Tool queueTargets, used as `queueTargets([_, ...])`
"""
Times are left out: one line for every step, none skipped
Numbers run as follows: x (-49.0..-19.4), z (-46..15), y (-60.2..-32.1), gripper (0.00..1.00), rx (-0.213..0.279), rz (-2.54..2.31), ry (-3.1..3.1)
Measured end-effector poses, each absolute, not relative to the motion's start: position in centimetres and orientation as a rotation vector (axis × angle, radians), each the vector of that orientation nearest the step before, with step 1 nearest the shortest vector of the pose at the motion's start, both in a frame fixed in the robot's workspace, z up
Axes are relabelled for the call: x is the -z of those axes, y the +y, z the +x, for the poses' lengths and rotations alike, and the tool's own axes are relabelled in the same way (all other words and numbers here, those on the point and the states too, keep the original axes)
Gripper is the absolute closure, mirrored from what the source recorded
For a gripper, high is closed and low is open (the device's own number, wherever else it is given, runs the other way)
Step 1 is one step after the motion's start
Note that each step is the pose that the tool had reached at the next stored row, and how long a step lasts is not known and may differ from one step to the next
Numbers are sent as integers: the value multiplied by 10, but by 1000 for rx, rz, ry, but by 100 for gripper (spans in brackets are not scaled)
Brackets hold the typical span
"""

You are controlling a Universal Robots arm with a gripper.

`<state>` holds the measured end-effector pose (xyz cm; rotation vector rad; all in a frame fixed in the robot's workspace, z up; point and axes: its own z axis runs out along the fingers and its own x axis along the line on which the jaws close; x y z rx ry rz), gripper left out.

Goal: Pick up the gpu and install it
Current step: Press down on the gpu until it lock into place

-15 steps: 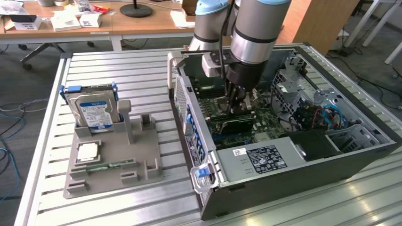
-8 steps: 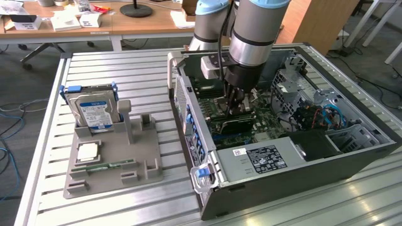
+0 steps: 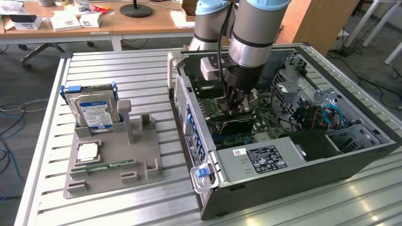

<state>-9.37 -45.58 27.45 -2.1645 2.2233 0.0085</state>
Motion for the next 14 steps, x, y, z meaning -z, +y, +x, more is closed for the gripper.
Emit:
queueTargets([-273, -94, -456, 89, -8, -2164, 2223])
queueTargets([-272, -94, -456, 89, -9, -2164, 2223])
queueTargets([-272, -94, -456, 89, -8, -2165, 2223])
queueTargets([-272, -94, -456, 89, -8, -2165, 2223])
queueTargets([-272, -94, -456, 89, -8, -2165, 2224])
queueTargets([-272, -94, -456, 89, -8, -2165, 2223])
queueTargets([-272, -94, -456, 89, -8, -2164, 2223])
queueTargets([-272, -94, -456, 89, -9, -2164, 2223])
queueTargets([-272, -94, -456, 89, -9, -2164, 2223])
queueTargets([-272, -94, -456, 89, -9, -2164, 2224])
queueTargets([-272, -94, -456, 89, -9, -2164, 2223])
queueTargets([-271, -94, -456, 89, -9, -2164, 2223])
queueTargets([-270, -94, -456, 89, -9, -2164, 2223])
queueTargets([-269, -94, -456, 89, -8, -2164, 2223])
